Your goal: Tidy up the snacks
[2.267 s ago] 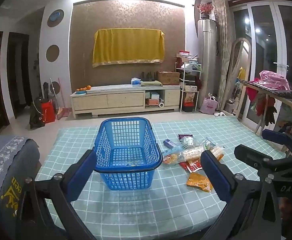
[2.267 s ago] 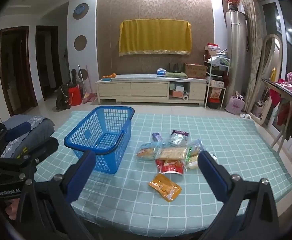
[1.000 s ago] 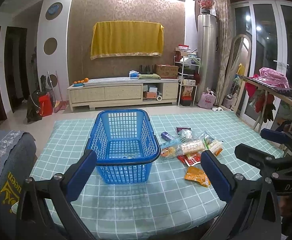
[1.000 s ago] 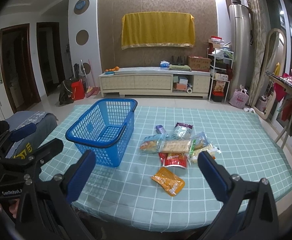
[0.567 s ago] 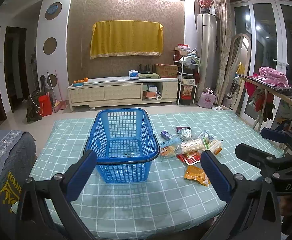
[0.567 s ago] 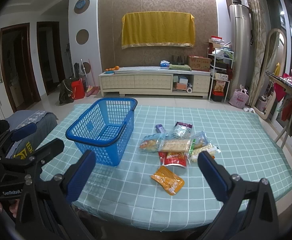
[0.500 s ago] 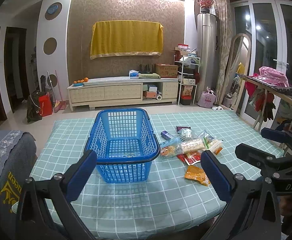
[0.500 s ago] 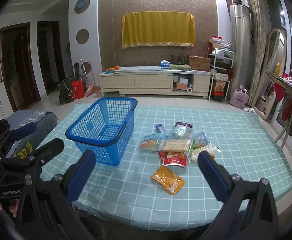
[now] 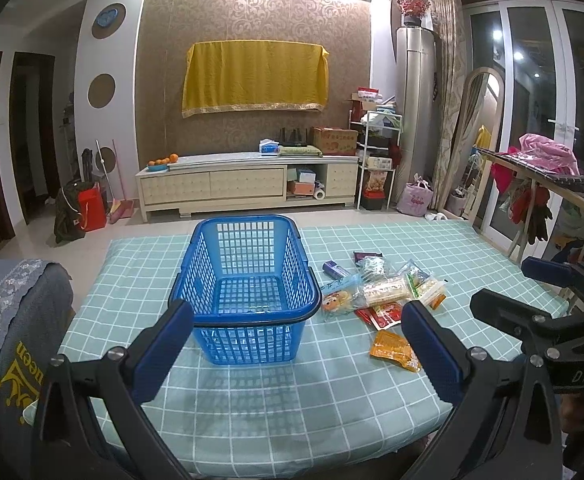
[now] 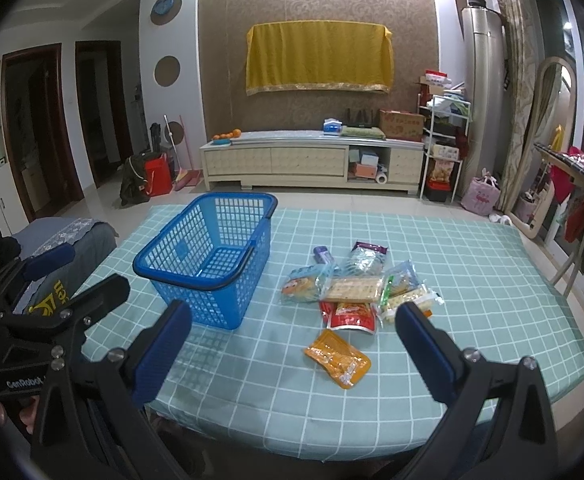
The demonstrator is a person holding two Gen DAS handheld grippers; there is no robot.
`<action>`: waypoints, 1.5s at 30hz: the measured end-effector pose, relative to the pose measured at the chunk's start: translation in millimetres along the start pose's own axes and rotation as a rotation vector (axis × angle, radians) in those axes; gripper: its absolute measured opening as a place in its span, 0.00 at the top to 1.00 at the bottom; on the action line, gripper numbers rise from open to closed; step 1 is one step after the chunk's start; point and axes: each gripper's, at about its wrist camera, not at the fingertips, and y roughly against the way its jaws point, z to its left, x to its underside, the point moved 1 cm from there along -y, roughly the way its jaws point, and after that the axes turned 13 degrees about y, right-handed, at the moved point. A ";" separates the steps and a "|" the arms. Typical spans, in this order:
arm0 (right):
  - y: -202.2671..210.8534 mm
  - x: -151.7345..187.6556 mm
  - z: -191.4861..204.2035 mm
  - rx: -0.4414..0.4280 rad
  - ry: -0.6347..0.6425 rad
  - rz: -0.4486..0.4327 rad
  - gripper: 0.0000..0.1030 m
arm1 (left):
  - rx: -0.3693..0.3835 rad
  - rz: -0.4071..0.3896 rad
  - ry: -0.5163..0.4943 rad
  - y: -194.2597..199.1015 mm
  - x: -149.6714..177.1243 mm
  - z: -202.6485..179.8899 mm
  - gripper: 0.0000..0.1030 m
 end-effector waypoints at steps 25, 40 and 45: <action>-0.7 -9.5 -19.6 0.013 0.024 0.031 0.00 | 0.026 0.048 0.020 -23.6 -11.8 -8.8 0.00; -53.1 9.5 -72.2 -0.041 0.025 0.203 0.00 | 0.021 0.267 0.022 -94.4 6.9 -40.2 0.00; -76.8 24.2 -81.3 -0.096 0.072 0.262 0.00 | -0.017 0.323 0.053 -116.0 20.2 -45.3 0.00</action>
